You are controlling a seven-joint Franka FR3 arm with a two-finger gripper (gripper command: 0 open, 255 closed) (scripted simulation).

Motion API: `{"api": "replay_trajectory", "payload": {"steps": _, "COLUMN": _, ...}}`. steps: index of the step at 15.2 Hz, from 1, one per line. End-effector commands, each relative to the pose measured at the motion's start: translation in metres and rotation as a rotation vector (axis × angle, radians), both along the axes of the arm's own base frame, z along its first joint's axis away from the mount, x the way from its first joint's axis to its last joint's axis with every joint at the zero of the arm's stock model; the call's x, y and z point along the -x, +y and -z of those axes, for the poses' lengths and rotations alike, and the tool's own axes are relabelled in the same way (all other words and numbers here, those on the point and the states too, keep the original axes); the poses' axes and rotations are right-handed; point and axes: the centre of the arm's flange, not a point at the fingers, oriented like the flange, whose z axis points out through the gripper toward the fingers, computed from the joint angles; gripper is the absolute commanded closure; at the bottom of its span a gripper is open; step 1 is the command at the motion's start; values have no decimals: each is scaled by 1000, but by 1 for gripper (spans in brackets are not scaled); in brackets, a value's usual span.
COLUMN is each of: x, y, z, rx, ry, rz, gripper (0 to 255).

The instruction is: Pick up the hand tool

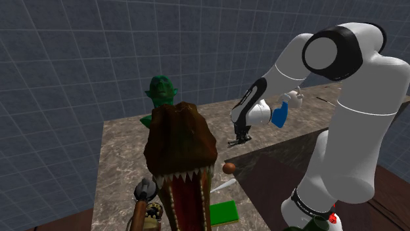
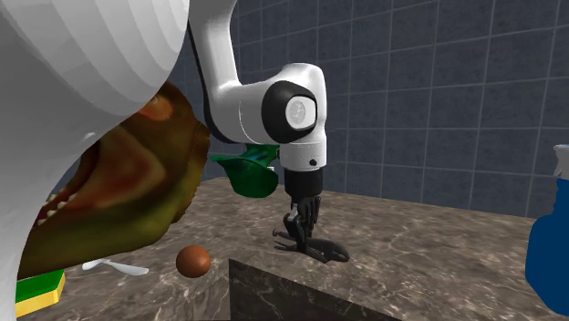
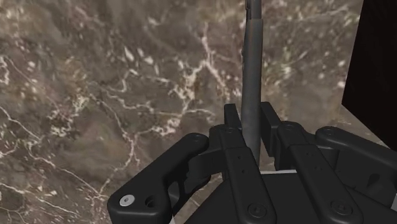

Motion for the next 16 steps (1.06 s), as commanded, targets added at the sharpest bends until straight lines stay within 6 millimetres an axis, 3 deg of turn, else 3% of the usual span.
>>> {"api": "replay_trajectory", "payload": {"steps": 1, "x": 0, "y": 0, "z": -7, "rx": 0, "ry": 1, "rz": -1, "gripper": 255}}
{"api": "replay_trajectory", "payload": {"steps": 14, "x": 0, "y": 0, "z": -76, "rx": 0, "ry": 1, "rz": -1, "gripper": 255}}
{"api": "replay_trajectory", "payload": {"steps": 16, "x": 0, "y": 0, "z": -77, "rx": 0, "ry": 1, "rz": -1, "gripper": 255}}
